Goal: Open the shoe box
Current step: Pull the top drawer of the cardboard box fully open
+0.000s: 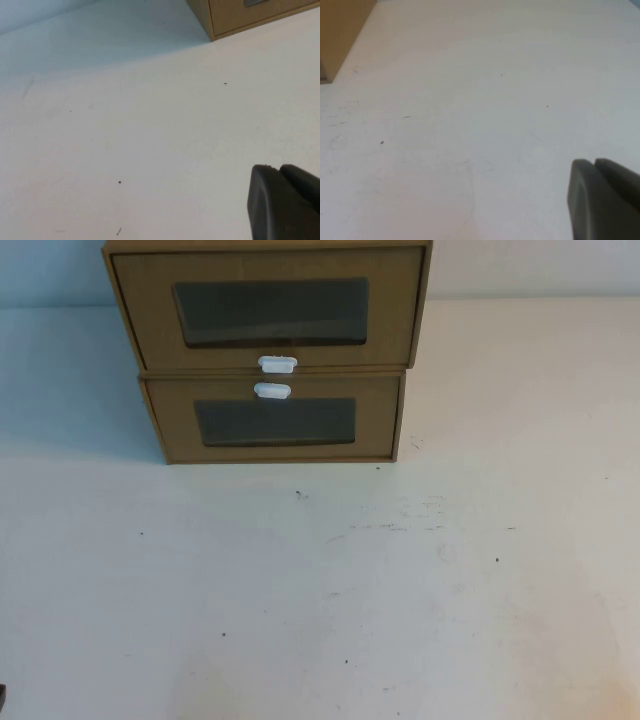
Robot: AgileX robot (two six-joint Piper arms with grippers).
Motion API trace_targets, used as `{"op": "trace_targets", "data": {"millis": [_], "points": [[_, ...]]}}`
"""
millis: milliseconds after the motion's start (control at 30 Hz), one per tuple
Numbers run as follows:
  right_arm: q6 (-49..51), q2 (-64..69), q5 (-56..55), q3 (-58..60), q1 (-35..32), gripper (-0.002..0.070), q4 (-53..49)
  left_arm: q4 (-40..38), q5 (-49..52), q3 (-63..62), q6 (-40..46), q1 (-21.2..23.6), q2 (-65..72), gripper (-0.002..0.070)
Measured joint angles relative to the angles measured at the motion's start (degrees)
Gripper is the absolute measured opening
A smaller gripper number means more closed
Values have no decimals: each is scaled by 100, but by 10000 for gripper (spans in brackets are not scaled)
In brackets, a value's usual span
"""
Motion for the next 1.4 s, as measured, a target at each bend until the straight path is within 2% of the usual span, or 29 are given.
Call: {"op": "trace_targets", "data": {"millis": [1400], "points": [[-12, 0, -45, 0, 0, -13, 95, -38, -91, 8, 0, 0, 0, -4]]}}
